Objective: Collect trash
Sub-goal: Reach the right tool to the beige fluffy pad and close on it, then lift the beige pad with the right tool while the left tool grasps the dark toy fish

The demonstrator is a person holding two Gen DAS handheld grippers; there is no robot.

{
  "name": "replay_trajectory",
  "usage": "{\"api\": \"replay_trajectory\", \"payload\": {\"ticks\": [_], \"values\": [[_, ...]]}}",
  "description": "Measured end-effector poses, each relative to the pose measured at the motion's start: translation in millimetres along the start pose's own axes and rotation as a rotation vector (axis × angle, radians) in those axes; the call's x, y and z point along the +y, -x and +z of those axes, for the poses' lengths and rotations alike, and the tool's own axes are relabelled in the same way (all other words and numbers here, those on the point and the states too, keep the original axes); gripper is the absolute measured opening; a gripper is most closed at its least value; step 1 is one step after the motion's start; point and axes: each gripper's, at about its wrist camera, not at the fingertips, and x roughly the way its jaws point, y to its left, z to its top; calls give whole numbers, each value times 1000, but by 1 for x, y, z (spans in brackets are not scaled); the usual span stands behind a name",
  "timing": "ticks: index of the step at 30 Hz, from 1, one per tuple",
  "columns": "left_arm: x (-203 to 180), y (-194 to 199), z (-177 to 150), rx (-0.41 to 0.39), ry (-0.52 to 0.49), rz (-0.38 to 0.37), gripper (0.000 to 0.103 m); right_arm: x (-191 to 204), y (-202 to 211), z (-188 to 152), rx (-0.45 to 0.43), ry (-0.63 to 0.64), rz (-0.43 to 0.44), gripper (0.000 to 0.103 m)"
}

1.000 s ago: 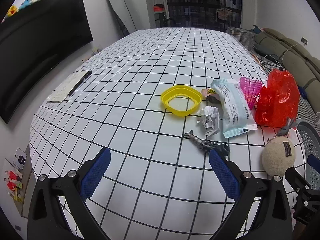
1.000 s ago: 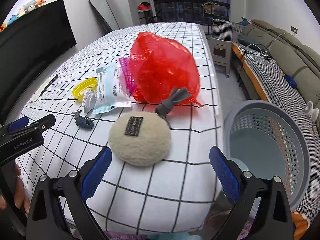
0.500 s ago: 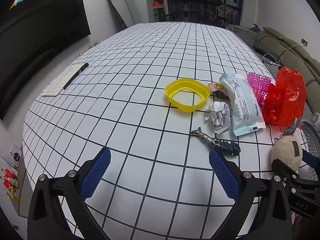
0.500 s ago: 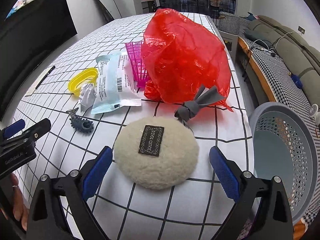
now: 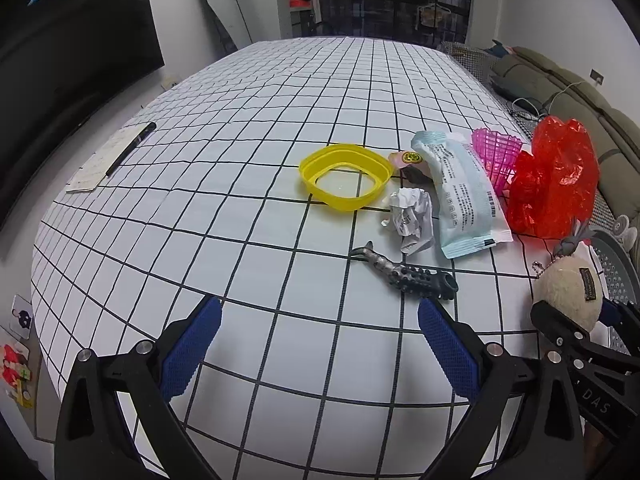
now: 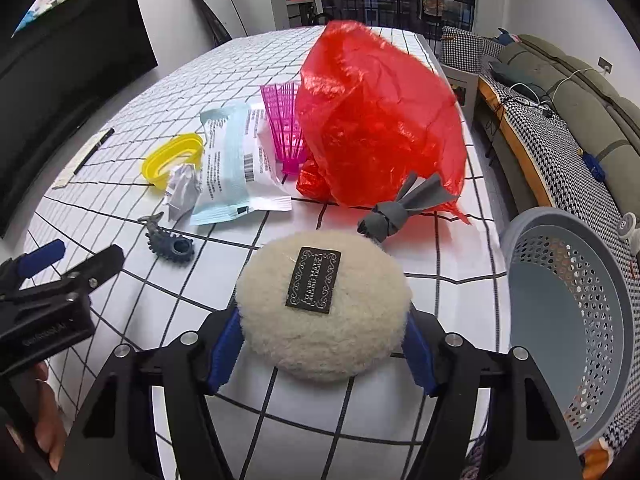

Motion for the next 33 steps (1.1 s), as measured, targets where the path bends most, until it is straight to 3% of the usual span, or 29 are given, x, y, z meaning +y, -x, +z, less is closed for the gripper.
{"api": "replay_trajectory", "payload": {"ticks": [9, 16, 26, 29, 33], "values": [[-28, -1, 2, 16, -20, -47, 97, -27, 38, -14, -48, -52, 14, 66], [-41, -24, 9, 63, 18, -28, 97, -46, 58, -22, -98, -75, -5, 66], [-43, -44, 14, 89, 74, 24, 98, -62, 54, -21, -101, -114, 12, 66], [-42, -44, 14, 80, 73, 30, 95, -64, 49, -21, -89, -122, 19, 66], [-36, -40, 12, 80, 78, -6, 81, -64, 46, -21, -86, -125, 24, 66]]}}
